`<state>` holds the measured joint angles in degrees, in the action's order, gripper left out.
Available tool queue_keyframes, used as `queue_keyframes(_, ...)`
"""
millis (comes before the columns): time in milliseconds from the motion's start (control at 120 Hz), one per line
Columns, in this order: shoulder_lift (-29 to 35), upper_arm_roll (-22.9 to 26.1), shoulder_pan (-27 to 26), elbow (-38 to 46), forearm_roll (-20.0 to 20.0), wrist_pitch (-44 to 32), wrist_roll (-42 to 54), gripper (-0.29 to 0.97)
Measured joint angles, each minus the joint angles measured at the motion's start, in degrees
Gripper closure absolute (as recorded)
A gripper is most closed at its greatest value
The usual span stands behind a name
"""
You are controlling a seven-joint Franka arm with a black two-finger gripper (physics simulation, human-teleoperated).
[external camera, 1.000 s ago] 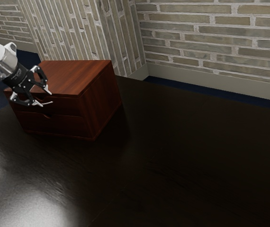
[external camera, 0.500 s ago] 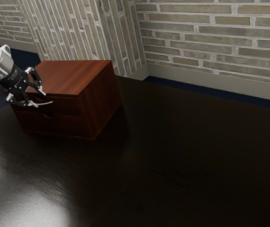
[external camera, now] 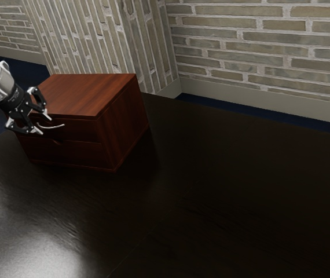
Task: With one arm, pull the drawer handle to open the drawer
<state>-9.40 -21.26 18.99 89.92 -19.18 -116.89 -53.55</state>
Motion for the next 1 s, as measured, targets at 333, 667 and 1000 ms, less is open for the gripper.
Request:
queue_keyframes(333,-2.40,-0.02,0.50,-0.86,-0.24,-0.32,-0.73,0.46)
queue_keyframes(667,-1.49,-0.51,0.48,0.95,0.30,-0.27,-1.13,0.72)
queue_keyframes(1000,8.74,-0.43,0.84,11.97,5.10,0.01,-1.31,0.78)
